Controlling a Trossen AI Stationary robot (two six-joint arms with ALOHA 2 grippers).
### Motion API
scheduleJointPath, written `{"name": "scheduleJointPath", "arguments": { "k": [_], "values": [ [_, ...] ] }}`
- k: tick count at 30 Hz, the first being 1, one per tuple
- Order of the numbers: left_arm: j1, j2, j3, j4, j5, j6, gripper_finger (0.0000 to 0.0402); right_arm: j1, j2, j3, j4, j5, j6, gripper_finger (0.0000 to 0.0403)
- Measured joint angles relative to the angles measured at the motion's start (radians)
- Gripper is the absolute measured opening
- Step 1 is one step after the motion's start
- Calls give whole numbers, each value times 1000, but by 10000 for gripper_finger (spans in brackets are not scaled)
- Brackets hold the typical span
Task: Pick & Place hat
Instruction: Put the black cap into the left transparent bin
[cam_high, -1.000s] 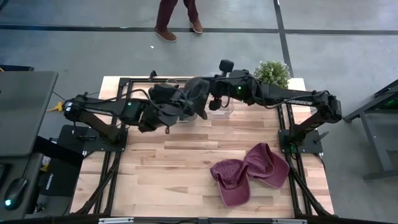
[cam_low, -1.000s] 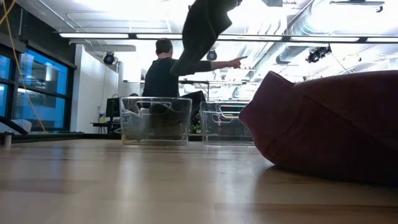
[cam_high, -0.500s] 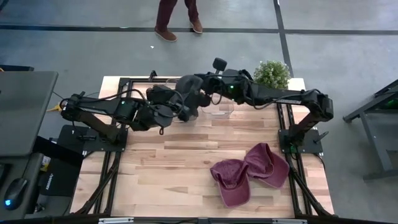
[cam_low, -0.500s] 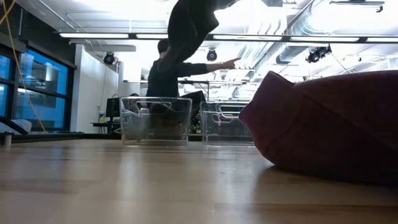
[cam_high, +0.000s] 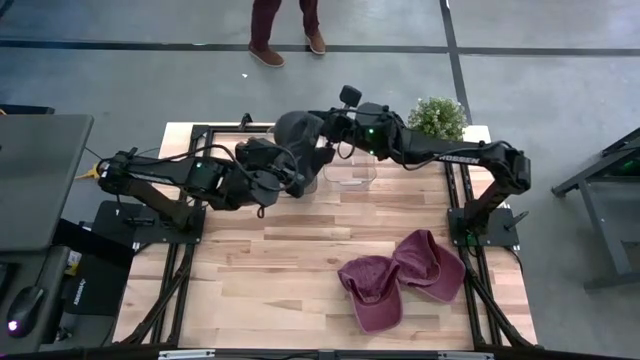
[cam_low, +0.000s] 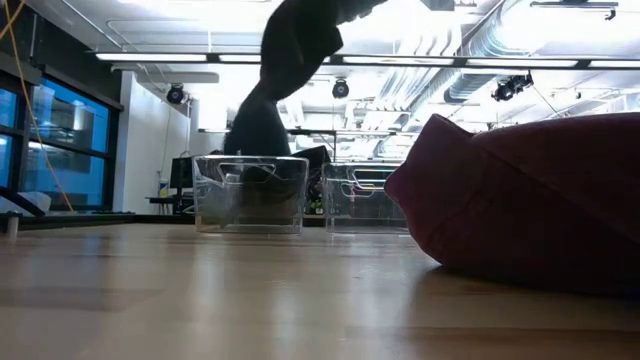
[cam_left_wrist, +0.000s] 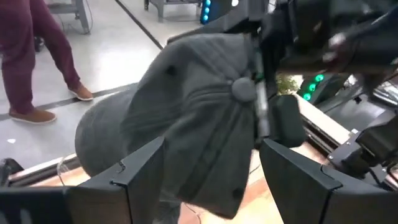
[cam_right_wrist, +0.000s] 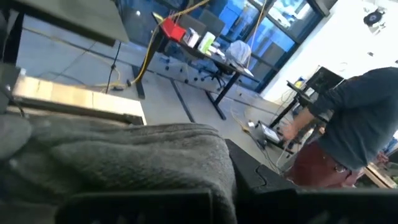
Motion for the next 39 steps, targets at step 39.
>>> {"name": "scheduleJointPath", "arguments": {
  "k": [39],
  "values": [
    [-11,148,4,88,-189,312,251,-59,61,103,77,-196,-210,0]
  ]
}}
